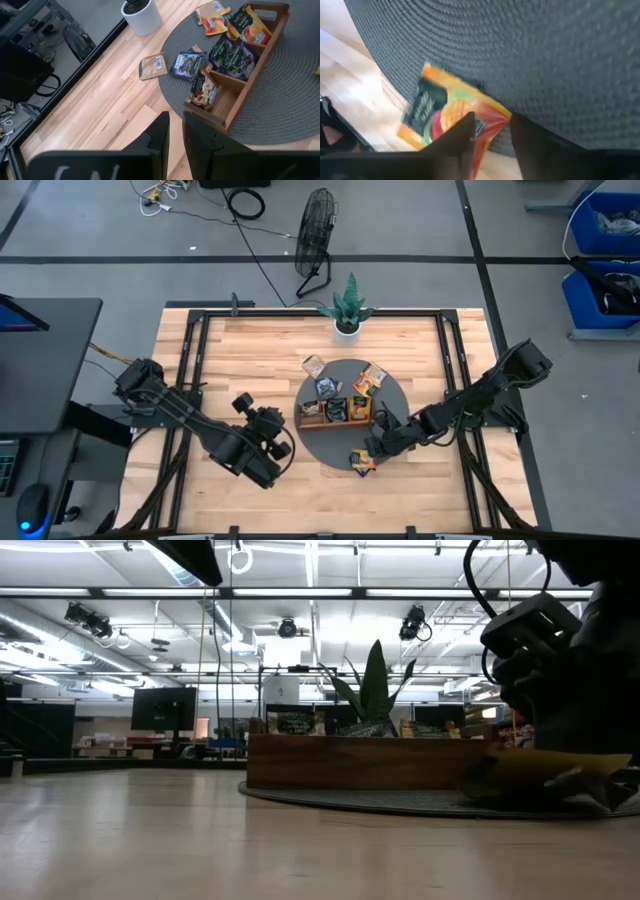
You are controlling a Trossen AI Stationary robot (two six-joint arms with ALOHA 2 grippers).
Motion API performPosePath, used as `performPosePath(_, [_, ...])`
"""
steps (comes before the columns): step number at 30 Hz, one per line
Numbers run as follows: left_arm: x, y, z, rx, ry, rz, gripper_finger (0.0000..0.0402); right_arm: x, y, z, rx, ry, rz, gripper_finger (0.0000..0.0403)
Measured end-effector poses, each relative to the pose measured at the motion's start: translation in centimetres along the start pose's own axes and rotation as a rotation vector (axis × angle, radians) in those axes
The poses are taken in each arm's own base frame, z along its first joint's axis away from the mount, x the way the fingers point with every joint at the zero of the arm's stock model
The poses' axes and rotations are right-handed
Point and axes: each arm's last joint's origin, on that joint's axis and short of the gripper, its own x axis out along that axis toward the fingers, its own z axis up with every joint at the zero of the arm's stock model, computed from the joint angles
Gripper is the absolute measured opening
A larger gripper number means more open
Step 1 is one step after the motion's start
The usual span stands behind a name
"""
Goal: Pick & Place Tea
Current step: Put the yellow tea bag into the right section of the wooden organizer
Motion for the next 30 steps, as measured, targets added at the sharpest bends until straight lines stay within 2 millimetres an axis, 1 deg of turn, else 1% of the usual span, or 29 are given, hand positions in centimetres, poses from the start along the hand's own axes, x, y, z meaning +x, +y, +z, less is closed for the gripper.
performPosePath(5, [0.3,0.1,0.2,-0.01,0.002,0.009,0.0055,0.0,0.0,0.1,-0.032,-0.024,0.001,0.003])
performPosePath(7, [0.5,0.2,0.3,-0.013,0.002,0.013,0.0055,0.0,0.0,0.1,-0.049,-0.029,0.001,0.0009])
performPosePath(14, [0.5,0.2,0.3,-0.013,0.002,0.014,0.0055,0.0,0.0,0.1,-0.055,-0.031,0.004,0.0003])
performPosePath(17, [0.5,0.2,0.3,-0.013,0.002,0.014,0.0055,-0.4,0.2,0.1,-0.054,-0.029,0.021,0.0002])
performPosePath(20, [0.5,0.2,0.3,-0.013,0.002,0.014,0.0055,-0.9,0.5,0.1,-0.051,-0.036,0.05,0.0001])
performPosePath(26, [0.5,0.1,0.4,-0.048,-0.001,0.008,0.0055,-2.8,1.4,0.2,-0.067,-0.067,0.135,0.0001])
performPosePath(30, [0.5,-0.1,0.5,-0.069,-0.006,-0.003,0.0055,-3.4,1.5,0.3,-0.073,-0.088,0.155,0.0001])
